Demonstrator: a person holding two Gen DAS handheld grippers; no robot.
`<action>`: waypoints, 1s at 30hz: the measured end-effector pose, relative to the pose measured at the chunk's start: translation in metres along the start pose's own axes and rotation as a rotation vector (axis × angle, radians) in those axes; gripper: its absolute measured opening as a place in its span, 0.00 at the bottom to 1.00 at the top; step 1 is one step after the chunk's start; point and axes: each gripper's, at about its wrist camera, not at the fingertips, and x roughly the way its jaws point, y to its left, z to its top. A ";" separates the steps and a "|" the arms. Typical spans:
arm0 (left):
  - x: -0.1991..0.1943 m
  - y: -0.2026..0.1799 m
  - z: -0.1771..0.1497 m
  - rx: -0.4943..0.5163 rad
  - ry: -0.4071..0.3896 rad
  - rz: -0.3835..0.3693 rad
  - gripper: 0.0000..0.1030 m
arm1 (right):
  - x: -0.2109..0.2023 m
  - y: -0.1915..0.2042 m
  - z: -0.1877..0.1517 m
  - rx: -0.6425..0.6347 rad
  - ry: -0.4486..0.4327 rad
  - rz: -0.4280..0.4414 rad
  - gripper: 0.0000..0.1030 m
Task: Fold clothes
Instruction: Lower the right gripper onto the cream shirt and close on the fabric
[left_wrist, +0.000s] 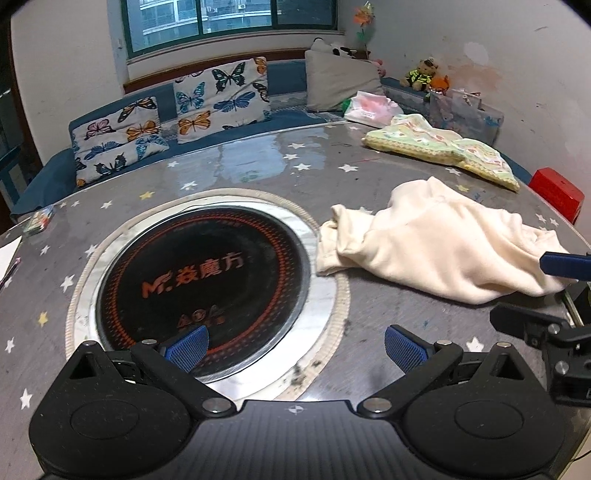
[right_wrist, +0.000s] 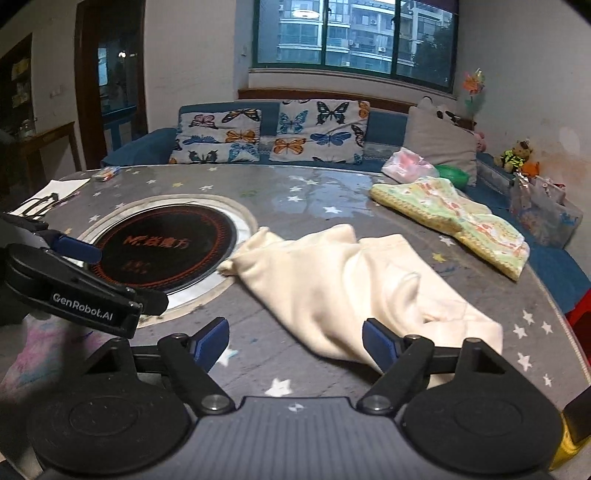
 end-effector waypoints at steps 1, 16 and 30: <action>0.001 -0.001 0.002 0.003 -0.002 0.001 1.00 | 0.001 -0.003 0.002 0.003 -0.002 -0.004 0.77; 0.019 -0.011 0.031 0.035 -0.015 -0.039 0.90 | 0.043 -0.039 0.041 0.035 0.006 -0.050 0.65; 0.044 -0.014 0.042 0.046 0.019 -0.103 0.51 | 0.099 -0.053 0.065 0.063 0.071 -0.005 0.59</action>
